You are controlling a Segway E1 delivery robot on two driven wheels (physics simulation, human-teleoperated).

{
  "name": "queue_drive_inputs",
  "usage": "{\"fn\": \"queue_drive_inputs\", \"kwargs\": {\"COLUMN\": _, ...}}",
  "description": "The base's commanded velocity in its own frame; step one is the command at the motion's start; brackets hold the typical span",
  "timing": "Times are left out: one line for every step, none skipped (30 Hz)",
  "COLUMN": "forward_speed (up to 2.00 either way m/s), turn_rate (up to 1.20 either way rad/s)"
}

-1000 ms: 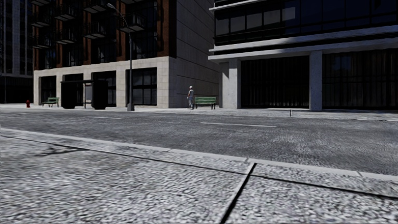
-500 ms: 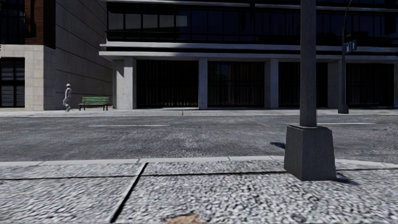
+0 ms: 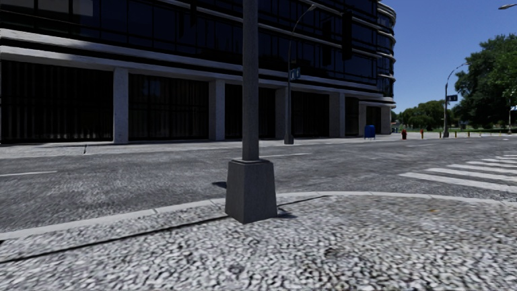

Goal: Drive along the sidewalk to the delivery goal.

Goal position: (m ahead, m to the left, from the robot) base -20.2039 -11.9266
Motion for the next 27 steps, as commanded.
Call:
{"fn": "queue_drive_inputs", "kwargs": {"forward_speed": 0.00, "turn_rate": -1.07}}
{"fn": "queue_drive_inputs", "kwargs": {"forward_speed": 0.00, "turn_rate": -1.07}}
{"fn": "queue_drive_inputs", "kwargs": {"forward_speed": 0.00, "turn_rate": -1.07}}
{"fn": "queue_drive_inputs", "kwargs": {"forward_speed": 0.00, "turn_rate": -1.07}}
{"fn": "queue_drive_inputs", "kwargs": {"forward_speed": 0.00, "turn_rate": -1.07}}
{"fn": "queue_drive_inputs", "kwargs": {"forward_speed": 0.00, "turn_rate": -1.07}}
{"fn": "queue_drive_inputs", "kwargs": {"forward_speed": 0.00, "turn_rate": -1.07}}
{"fn": "queue_drive_inputs", "kwargs": {"forward_speed": 0.00, "turn_rate": -1.07}}
{"fn": "queue_drive_inputs", "kwargs": {"forward_speed": 0.00, "turn_rate": -1.07}}
{"fn": "queue_drive_inputs", "kwargs": {"forward_speed": 0.00, "turn_rate": -1.07}}
{"fn": "queue_drive_inputs", "kwargs": {"forward_speed": 0.00, "turn_rate": -1.07}}
{"fn": "queue_drive_inputs", "kwargs": {"forward_speed": 0.00, "turn_rate": -1.07}}
{"fn": "queue_drive_inputs", "kwargs": {"forward_speed": 0.00, "turn_rate": -1.07}}
{"fn": "queue_drive_inputs", "kwargs": {"forward_speed": 0.00, "turn_rate": -1.07}}
{"fn": "queue_drive_inputs", "kwargs": {"forward_speed": 0.00, "turn_rate": -1.07}}
{"fn": "queue_drive_inputs", "kwargs": {"forward_speed": 0.00, "turn_rate": -1.07}}
{"fn": "queue_drive_inputs", "kwargs": {"forward_speed": 0.00, "turn_rate": -1.07}}
{"fn": "queue_drive_inputs", "kwargs": {"forward_speed": 0.00, "turn_rate": -1.07}}
{"fn": "queue_drive_inputs", "kwargs": {"forward_speed": 0.00, "turn_rate": -1.07}}
{"fn": "queue_drive_inputs", "kwargs": {"forward_speed": 0.00, "turn_rate": -1.07}}
{"fn": "queue_drive_inputs", "kwargs": {"forward_speed": 0.00, "turn_rate": -1.07}}
{"fn": "queue_drive_inputs", "kwargs": {"forward_speed": 0.00, "turn_rate": -1.07}}
{"fn": "queue_drive_inputs", "kwargs": {"forward_speed": 0.00, "turn_rate": -1.07}}
{"fn": "queue_drive_inputs", "kwargs": {"forward_speed": 0.00, "turn_rate": -1.07}}
{"fn": "queue_drive_inputs", "kwargs": {"forward_speed": 0.00, "turn_rate": -1.07}}
{"fn": "queue_drive_inputs", "kwargs": {"forward_speed": 0.00, "turn_rate": -1.07}}
{"fn": "queue_drive_inputs", "kwargs": {"forward_speed": 0.00, "turn_rate": -1.07}}
